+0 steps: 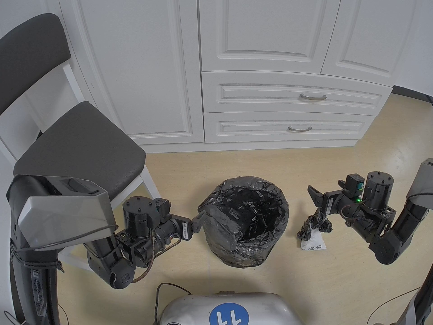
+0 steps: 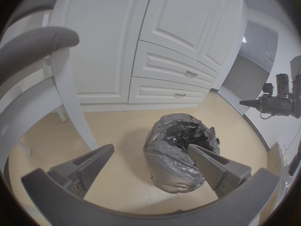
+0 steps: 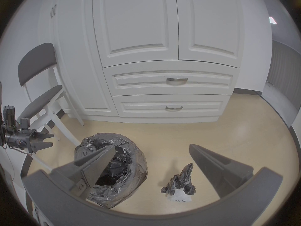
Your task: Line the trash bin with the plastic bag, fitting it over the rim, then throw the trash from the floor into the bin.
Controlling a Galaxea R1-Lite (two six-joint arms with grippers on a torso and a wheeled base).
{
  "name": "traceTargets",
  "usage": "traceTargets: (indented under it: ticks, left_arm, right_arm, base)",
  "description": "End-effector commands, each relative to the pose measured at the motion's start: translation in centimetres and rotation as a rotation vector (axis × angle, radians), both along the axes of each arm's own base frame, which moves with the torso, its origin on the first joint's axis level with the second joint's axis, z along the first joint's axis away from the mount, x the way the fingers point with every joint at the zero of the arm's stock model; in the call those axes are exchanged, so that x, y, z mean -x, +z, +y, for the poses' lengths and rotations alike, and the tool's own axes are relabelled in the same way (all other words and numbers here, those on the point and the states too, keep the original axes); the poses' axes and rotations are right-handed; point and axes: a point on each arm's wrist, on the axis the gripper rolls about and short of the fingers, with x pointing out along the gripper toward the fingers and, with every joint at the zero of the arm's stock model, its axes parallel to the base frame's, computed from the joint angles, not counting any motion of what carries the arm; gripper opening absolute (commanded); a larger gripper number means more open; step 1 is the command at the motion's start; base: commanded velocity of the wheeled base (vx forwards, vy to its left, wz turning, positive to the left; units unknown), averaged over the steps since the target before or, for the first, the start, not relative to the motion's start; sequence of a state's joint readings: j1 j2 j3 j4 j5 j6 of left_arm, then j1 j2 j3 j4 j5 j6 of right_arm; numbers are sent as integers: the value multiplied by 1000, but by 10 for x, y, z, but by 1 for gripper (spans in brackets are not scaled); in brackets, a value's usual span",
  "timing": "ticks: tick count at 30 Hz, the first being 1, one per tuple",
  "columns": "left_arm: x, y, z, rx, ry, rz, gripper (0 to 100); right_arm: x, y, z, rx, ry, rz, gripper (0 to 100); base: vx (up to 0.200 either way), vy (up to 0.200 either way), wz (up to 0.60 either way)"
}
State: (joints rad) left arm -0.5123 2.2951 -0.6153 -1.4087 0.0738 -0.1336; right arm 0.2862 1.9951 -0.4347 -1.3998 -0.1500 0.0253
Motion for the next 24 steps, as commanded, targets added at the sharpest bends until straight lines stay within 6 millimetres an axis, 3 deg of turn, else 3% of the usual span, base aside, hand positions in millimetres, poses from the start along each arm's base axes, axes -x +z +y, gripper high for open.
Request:
traceTargets:
  ticks: [1,11,17,21,24]
  left_arm:
    - [20,17,-6,15,-50,-52,100]
    - [49,43,-7,15,-109,-128,100]
    - [64,82,1,36,-116,-233,100]
    - [78,93,17,13,-91,-211,100]
    - [93,109,34,22,-67,-228,100]
  right_arm:
    - [13,13,-6,28,3,-32,100]
    - [42,31,-20,155,-12,13,100]
    - [73,79,-28,163,-3,129,100]
    - [87,107,-33,86,-18,189,100]
    - [92,116,-34,74,-24,207,100]
  base:
    - [0,0,0]
    - [0,0,0]
    - [0,0,0]
    - [0,0,0]
    - [0,0,0]
